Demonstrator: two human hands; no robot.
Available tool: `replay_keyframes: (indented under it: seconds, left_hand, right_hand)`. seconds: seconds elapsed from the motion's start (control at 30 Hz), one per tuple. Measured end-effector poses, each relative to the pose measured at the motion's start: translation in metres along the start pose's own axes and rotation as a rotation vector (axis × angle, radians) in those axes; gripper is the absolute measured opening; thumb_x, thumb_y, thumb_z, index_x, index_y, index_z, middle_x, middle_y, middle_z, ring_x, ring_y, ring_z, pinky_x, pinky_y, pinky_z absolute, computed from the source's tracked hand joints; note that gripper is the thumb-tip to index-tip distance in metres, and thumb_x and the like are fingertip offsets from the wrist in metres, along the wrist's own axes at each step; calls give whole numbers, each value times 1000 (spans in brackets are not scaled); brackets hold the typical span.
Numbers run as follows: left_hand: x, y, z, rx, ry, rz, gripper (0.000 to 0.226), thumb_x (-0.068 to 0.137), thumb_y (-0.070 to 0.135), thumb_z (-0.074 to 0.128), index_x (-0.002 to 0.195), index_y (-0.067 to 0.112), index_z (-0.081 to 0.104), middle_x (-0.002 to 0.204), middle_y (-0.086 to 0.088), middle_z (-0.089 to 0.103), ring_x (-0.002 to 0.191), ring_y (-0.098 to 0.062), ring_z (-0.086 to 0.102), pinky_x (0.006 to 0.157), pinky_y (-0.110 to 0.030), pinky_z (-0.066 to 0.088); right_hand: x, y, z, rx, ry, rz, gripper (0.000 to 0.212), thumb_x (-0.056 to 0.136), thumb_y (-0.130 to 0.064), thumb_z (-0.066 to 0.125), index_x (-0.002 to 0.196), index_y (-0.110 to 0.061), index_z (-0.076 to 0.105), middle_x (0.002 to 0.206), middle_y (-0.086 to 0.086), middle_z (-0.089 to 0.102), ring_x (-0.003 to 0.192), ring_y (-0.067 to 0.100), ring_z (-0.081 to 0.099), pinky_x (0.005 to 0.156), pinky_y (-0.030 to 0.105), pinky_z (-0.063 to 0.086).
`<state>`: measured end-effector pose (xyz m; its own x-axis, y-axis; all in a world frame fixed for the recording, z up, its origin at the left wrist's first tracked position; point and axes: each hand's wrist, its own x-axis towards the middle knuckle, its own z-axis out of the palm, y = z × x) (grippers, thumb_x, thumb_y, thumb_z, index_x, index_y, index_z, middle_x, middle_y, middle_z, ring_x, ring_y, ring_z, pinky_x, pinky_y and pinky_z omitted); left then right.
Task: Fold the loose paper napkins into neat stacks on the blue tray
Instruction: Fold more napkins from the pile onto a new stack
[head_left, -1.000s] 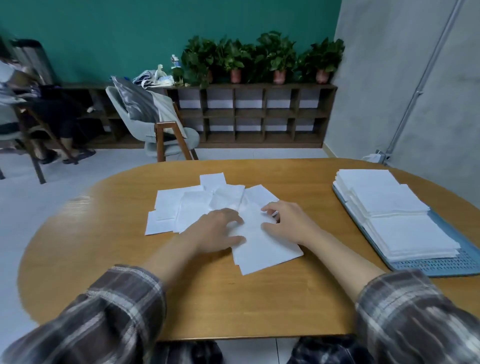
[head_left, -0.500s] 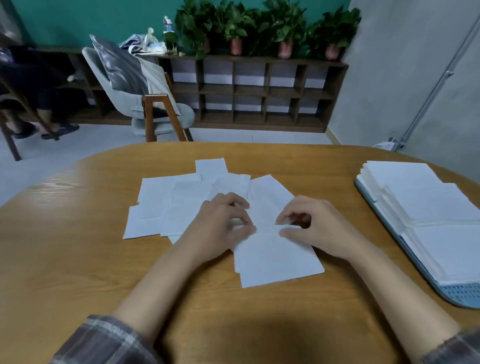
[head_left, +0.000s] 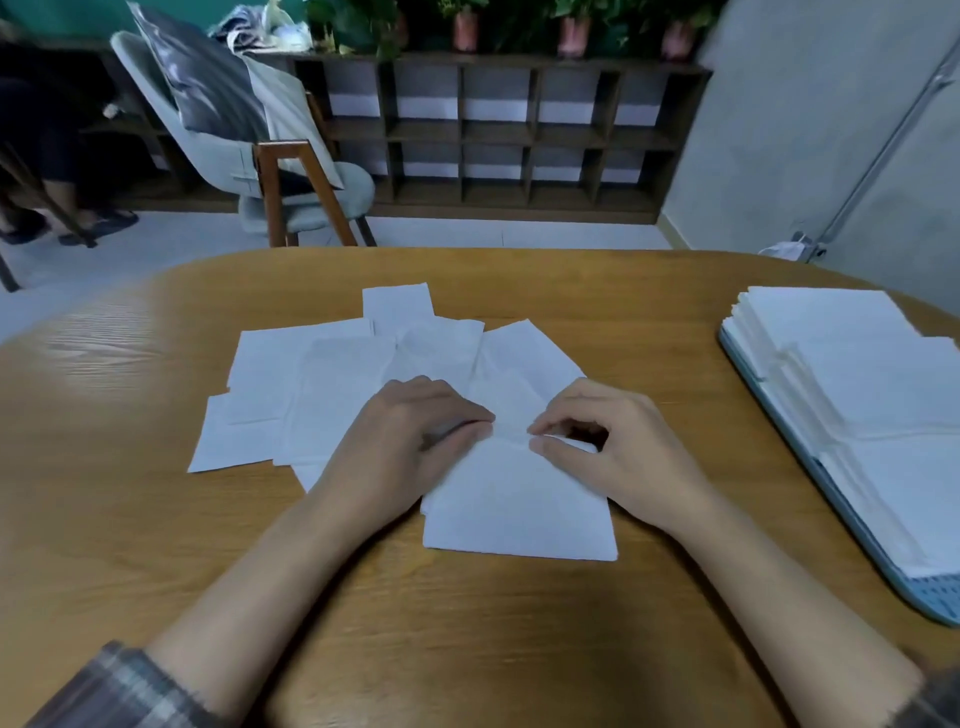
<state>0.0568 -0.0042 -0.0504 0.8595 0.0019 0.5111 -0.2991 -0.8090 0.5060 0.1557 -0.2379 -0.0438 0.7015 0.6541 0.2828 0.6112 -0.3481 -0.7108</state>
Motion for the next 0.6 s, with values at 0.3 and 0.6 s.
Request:
replay_keyframes:
  seconds: [0.3, 0.6]
  left_hand:
    - [-1, 13, -7, -300, -21, -291, 14, 92, 22, 82, 104, 29, 82, 89, 29, 74, 82, 6, 65, 69, -8, 43]
    - [-1, 12, -9, -462, -3, -318, 29, 94, 18, 79, 114, 29, 61, 68, 6, 58, 64, -18, 53, 60, -33, 45]
  right_hand:
    - [-1, -13, 4, 216, 119, 49, 8, 92, -13, 80, 90, -20, 77, 92, -15, 76, 95, 9, 71, 83, 16, 47]
    - [0, -13, 0, 394, 53, 66, 11, 98, -4, 71, 100, -13, 77, 108, -6, 78, 115, 6, 68, 98, 18, 46]
